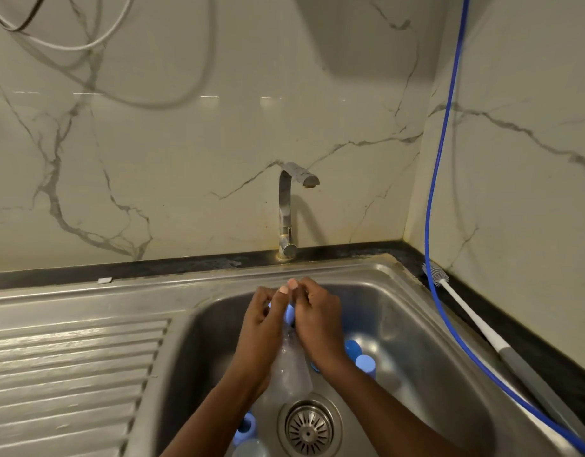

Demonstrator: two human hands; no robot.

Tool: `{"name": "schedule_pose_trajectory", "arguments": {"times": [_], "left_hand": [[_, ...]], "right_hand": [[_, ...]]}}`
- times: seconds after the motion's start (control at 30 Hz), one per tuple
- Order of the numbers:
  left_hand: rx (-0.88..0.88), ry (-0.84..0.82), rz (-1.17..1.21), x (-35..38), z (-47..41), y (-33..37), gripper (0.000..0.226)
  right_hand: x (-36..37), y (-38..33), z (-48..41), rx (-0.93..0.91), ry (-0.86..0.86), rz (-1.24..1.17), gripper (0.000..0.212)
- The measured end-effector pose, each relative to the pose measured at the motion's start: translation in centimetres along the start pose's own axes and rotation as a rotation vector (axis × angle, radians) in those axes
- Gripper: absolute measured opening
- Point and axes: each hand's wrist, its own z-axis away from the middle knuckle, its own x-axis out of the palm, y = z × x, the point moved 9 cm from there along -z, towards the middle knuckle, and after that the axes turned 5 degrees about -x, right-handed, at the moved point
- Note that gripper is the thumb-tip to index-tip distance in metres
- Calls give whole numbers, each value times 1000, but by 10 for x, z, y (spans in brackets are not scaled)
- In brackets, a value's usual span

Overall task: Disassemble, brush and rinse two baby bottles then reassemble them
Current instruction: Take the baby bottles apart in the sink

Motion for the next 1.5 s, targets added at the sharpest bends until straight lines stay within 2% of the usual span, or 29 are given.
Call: {"name": "schedule_pose_trajectory", "arguments": {"times": [0.1, 0.23, 0.3, 0.37, 0.47, 0.53, 0.57, 0.67, 0.7, 0.73, 0.8, 0.83, 0.9, 0.93, 1.03, 1.1, 1.17, 1.23, 1.3, 1.4, 1.5], "left_hand": [[304, 59, -340, 4, 7, 33, 16], [414, 21, -574, 6, 15, 43, 9], [470, -57, -602, 25, 33, 52, 7], [520, -137, -599, 46, 47, 58, 11], [462, -29, -491, 25, 33, 61, 9], [411, 51, -455, 1, 22, 56, 20], [395, 98, -449, -10, 19, 52, 23], [344, 147, -474, -24, 6, 40, 32], [289, 130, -454, -25, 2, 31, 33], [223, 90, -418, -25, -1, 20, 34], [103, 19, -341, -26, -2, 4, 33], [65, 8, -312, -28, -3, 1, 33], [23, 16, -249, -32, -4, 3, 36], [-5, 19, -218, -34, -4, 3, 40], [-61, -33, -246, -29, -2, -3, 46], [-74, -72, -261, -27, -2, -6, 41], [-100, -92, -260, -27, -3, -8, 38], [-121, -133, -240, -21, -3, -9, 41], [-139, -184, -242, -16, 0, -11, 46], [-165, -230, -228, -8, 4, -13, 51], [-139, -171, -248, -14, 0, -13, 51]], "right_hand": [[-1, 5, -1, 121, -2, -45, 29], [1, 21, -2, 275, -89, -33, 35], [-25, 55, -10, 443, 12, -7, 41], [-56, 79, -17, 484, 87, -33, 40], [-45, 77, -12, 410, -80, -227, 30], [-32, 65, -5, 317, -194, -166, 29], [-34, 57, -9, 218, -175, -73, 30], [-66, 19, -17, -137, 151, 83, 29], [-63, 20, -15, -172, 136, 128, 29], [-49, 32, -11, -106, 21, 180, 32], [-17, 63, 5, 160, -288, 271, 38], [-17, 67, 5, 207, -298, 264, 39], [-41, 56, -10, 145, -81, 164, 37], [-46, 50, -14, 111, -56, 103, 32], [-17, 58, 3, 171, -363, 22, 8], [-2, 44, 9, 138, -463, 6, 26], [7, 21, 9, 121, -545, -112, 31], [17, 13, 17, 156, -698, -188, 45], [23, 13, 32, 134, -842, -94, 55], [19, 9, 32, 108, -846, -36, 52], [8, 15, 19, 81, -800, 21, 45]]}}
